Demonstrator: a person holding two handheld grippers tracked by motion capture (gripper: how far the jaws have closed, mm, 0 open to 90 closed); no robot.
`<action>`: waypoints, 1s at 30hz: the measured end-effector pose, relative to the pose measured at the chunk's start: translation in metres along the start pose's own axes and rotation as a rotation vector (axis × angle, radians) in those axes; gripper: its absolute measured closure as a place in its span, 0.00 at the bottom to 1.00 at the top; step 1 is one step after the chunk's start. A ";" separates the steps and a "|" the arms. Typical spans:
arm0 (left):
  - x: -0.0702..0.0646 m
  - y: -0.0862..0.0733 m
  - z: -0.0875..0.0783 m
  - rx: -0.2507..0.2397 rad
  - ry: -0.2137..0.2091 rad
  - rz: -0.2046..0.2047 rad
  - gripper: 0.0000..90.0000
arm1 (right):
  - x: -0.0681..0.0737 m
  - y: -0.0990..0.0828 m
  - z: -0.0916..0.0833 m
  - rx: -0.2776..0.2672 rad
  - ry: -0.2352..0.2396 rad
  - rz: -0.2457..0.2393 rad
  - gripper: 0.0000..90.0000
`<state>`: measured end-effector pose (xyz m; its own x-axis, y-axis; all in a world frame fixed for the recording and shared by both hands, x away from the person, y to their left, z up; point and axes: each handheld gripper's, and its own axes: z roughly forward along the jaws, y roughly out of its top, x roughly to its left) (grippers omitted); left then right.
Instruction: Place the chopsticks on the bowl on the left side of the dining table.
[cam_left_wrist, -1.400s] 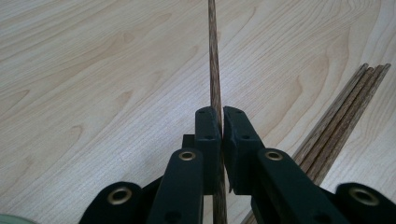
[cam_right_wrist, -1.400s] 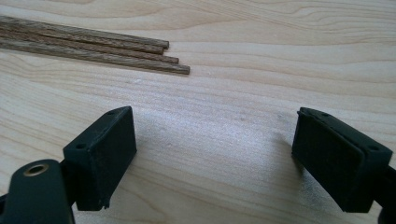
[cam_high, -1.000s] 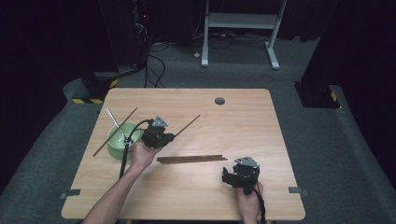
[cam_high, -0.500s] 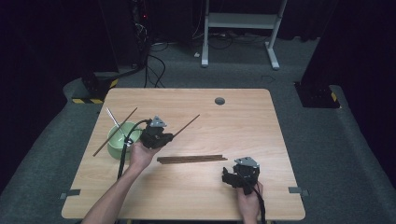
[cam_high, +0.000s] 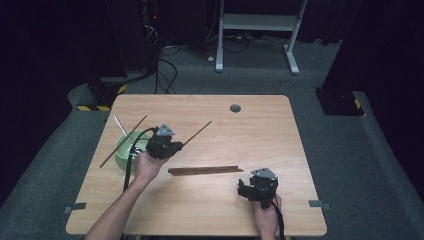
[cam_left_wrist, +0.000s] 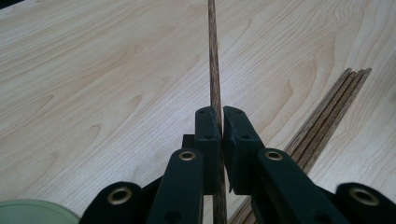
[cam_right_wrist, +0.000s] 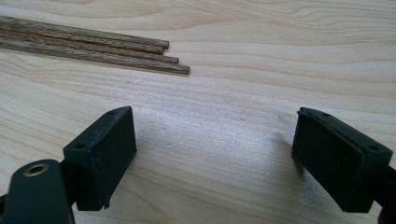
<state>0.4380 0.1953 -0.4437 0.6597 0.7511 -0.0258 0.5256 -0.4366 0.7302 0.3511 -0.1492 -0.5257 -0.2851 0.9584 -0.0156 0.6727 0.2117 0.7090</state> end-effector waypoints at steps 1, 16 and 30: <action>0.000 0.000 -0.001 0.000 0.002 0.002 0.94 | 0.000 0.000 0.000 0.000 0.000 0.000 0.15; 0.005 -0.002 -0.010 -0.005 0.016 0.002 0.94 | 0.000 0.000 0.000 0.000 0.000 0.000 0.15; 0.009 -0.005 -0.020 -0.019 0.025 -0.016 0.94 | 0.000 0.000 0.000 0.000 0.000 0.000 0.15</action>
<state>0.4305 0.2141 -0.4342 0.6376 0.7701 -0.0212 0.5254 -0.4146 0.7429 0.3510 -0.1492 -0.5256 -0.2850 0.9584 -0.0159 0.6727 0.2119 0.7090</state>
